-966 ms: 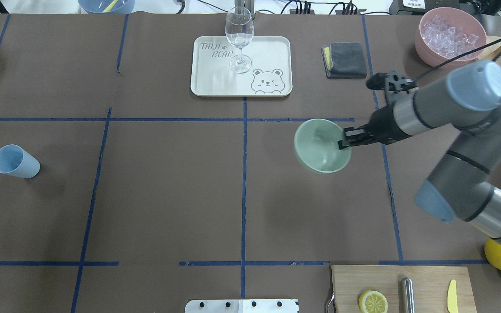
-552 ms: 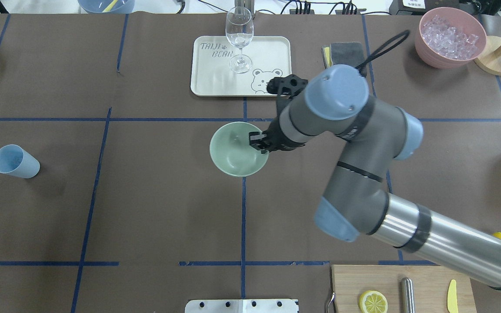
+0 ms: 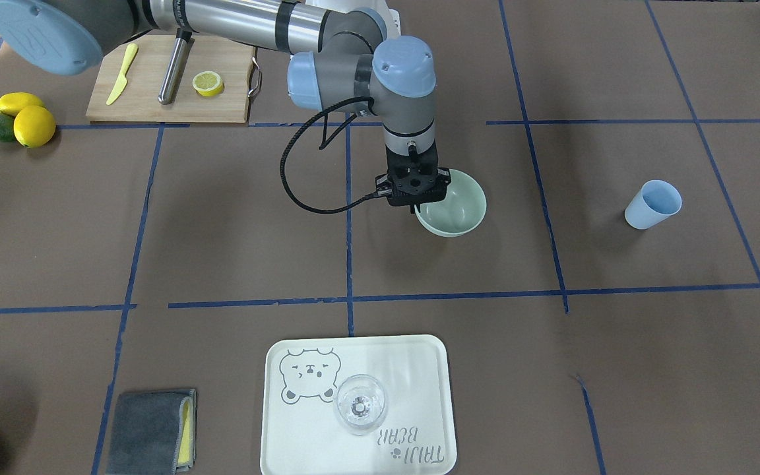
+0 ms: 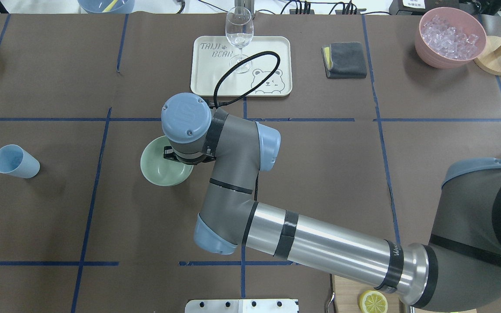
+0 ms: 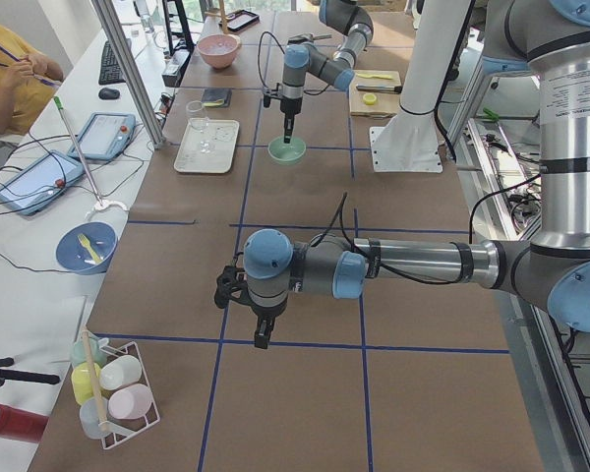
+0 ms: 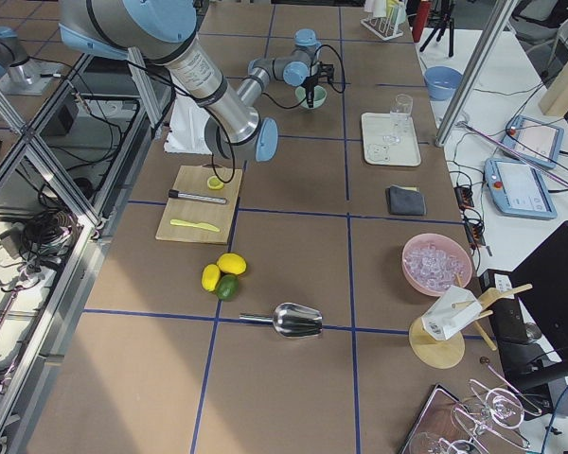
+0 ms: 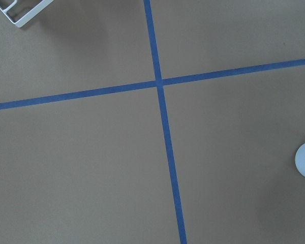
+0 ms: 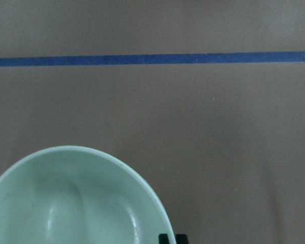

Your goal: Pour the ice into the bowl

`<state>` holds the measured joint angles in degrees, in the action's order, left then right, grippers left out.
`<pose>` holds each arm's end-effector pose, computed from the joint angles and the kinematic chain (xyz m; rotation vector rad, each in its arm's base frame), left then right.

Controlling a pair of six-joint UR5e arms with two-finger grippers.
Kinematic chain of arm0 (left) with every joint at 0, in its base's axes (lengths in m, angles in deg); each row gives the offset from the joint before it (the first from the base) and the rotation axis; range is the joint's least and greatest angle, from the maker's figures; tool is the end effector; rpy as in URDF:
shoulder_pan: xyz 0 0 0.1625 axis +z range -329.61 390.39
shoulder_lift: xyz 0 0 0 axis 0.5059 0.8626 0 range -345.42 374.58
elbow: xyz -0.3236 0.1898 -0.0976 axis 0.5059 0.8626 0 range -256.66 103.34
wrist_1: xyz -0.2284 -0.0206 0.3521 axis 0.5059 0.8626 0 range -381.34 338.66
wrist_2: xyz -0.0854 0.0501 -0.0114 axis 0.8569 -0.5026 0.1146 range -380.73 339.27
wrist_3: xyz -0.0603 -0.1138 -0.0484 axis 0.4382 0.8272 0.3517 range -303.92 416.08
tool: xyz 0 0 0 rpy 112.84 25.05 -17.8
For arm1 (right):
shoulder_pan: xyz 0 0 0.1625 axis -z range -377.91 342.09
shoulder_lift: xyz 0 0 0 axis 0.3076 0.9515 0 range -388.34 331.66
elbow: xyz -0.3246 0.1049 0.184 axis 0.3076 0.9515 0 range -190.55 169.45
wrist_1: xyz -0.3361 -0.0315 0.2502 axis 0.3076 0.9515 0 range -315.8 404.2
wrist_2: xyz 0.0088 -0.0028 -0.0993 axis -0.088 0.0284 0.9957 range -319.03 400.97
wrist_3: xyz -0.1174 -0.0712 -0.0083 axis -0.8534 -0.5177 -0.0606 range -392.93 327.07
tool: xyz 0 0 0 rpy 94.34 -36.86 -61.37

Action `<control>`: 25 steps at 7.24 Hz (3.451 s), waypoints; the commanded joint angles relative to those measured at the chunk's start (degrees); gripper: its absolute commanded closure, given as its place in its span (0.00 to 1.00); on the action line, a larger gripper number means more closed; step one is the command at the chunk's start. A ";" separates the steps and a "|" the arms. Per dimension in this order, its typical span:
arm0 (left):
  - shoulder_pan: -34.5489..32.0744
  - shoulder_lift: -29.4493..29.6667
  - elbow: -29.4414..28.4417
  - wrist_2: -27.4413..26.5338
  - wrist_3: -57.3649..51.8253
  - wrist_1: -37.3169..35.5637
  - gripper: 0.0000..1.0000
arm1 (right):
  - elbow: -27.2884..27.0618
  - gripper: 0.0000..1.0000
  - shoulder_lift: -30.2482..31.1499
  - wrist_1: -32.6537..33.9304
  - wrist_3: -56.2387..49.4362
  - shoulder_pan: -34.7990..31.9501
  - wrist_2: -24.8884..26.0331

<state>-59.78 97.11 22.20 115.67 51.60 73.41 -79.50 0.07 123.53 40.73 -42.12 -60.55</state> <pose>-0.0350 -0.4571 0.6208 0.1340 0.8047 0.1144 -0.6965 -0.4292 0.0947 0.1327 -0.9001 0.0378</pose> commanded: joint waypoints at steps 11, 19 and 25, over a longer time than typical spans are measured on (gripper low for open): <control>0.00 1.75 -0.93 -0.35 0.87 18.21 0.00 | -17.86 0.00 24.09 3.61 -36.30 -33.15 -28.47; 17.09 0.90 2.11 -17.96 37.03 55.96 0.00 | -25.52 0.00 49.96 16.20 -86.05 -58.75 -31.10; 49.00 -16.86 8.63 -50.14 62.45 64.86 0.00 | -28.34 0.00 53.32 15.67 -85.35 -58.94 -30.67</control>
<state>-16.00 82.57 30.83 70.63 109.75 137.40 -106.89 52.61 139.22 -44.83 -101.04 -91.38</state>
